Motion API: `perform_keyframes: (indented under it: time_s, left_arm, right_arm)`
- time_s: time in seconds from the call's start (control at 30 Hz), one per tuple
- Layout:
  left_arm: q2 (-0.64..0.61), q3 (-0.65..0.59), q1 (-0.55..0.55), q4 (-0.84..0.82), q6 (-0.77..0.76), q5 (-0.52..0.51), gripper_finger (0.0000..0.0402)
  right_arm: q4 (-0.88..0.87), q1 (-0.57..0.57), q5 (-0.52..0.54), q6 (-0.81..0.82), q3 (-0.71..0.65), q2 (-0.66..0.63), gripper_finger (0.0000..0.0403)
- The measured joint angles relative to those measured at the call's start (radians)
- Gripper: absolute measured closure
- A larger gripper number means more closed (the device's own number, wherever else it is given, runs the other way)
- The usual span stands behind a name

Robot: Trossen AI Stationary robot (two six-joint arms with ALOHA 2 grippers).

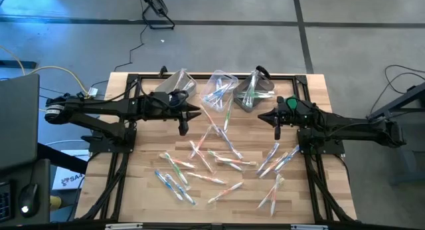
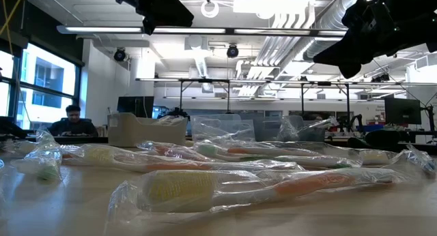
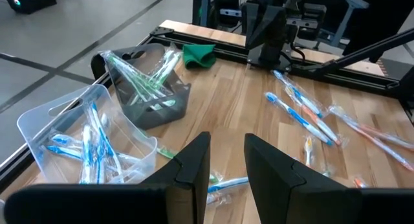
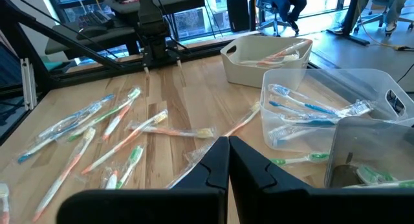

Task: Pick & Place Toothbrushes
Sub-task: Put the orange toothbrush into the white bin

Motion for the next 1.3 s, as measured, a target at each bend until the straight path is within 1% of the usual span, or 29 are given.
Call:
perform_keyframes:
  time_s: [0.2, 0.47, 0.67, 0.77, 0.93, 1.07, 1.17, 1.3]
  left_arm:
    - [0.000, 0.000, -0.008, 0.000, -0.007, -0.002, 0.0309]
    - [0.014, 0.000, -0.076, 0.017, -0.046, -0.013, 0.0309]
    - [0.034, 0.002, -0.135, 0.073, -0.057, -0.069, 0.0309]
    - [0.040, 0.000, -0.159, 0.063, -0.083, -0.107, 0.0309]
    - [0.060, 0.000, -0.201, 0.091, -0.127, -0.133, 0.0309]
    - [0.083, 0.000, -0.238, 0.110, -0.133, -0.160, 0.0309]
    - [0.102, 0.000, -0.258, 0.112, -0.169, -0.204, 0.0309]
    - [0.126, 0.000, -0.270, 0.114, -0.220, -0.225, 0.0309]
  right_arm:
    - [0.000, 0.000, 0.000, -0.005, 0.000, 0.000, 0.0401]
    - [0.000, 0.000, 0.000, -0.007, 0.000, 0.000, 0.0401]
    - [0.000, 0.000, 0.000, -0.033, 0.000, 0.000, 0.0401]
    - [0.009, 0.000, 0.000, -0.042, 0.000, 0.000, 0.0401]
    - [0.017, 0.000, 0.000, -0.078, 0.000, 0.000, 0.0401]
    - [0.038, 0.000, -0.001, -0.107, 0.000, 0.000, 0.0401]
    - [0.051, 0.000, -0.007, -0.115, 0.000, 0.000, 0.0401]
    - [0.053, 0.000, -0.007, -0.141, 0.000, 0.000, 0.0401]
